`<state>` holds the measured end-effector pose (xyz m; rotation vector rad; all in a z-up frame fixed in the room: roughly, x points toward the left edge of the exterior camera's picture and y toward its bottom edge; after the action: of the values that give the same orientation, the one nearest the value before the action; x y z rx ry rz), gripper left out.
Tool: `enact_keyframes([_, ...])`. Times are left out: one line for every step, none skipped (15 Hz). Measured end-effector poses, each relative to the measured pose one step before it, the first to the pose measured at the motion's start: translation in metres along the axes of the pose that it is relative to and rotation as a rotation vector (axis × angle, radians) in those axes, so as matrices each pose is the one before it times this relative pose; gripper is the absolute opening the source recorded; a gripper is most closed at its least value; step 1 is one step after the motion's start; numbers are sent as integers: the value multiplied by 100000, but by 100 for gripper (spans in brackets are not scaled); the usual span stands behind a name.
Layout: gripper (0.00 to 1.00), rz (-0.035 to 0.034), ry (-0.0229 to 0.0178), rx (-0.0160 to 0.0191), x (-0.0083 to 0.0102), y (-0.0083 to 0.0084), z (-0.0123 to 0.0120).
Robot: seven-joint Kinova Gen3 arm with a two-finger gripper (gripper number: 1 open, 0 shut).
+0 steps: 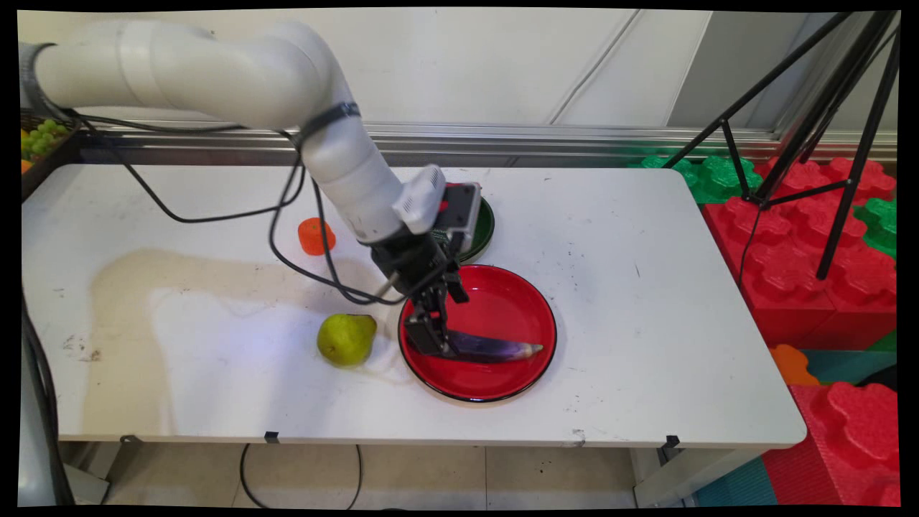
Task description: Pick up the eggplant from the red plate
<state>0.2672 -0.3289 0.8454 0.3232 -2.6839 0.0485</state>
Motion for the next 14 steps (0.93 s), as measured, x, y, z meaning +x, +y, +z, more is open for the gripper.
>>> enact_keyframes([100,-70,-271,-28,45,-95,955])
enact_keyframes([100,-9,-208,-9,-7,-72,781])
enact_keyframes([100,56,-121,13,-3,-53,507])
enact_keyframes([100,100,-166,-60,-7,-68,733])
enact_keyframes([100,122,-154,-53,-29,-71,794])
enact_keyframes([100,38,-146,-60,-59,-61,734])
enact_keyframes([100,-9,-64,58,-56,-58,568])
enact_keyframes([100,30,-6,161,-45,-85,597])
enact_keyframes([100,119,23,228,-48,-72,522])
enact_keyframes([100,146,33,179,-46,-50,390])
enact_keyframes([100,98,47,102,-26,-31,235])
enact_keyframes([100,194,121,111,-29,-32,317])
enact_keyframes([0,296,276,175,-12,-39,296])
enact_keyframes([0,387,397,260,-3,-33,191])
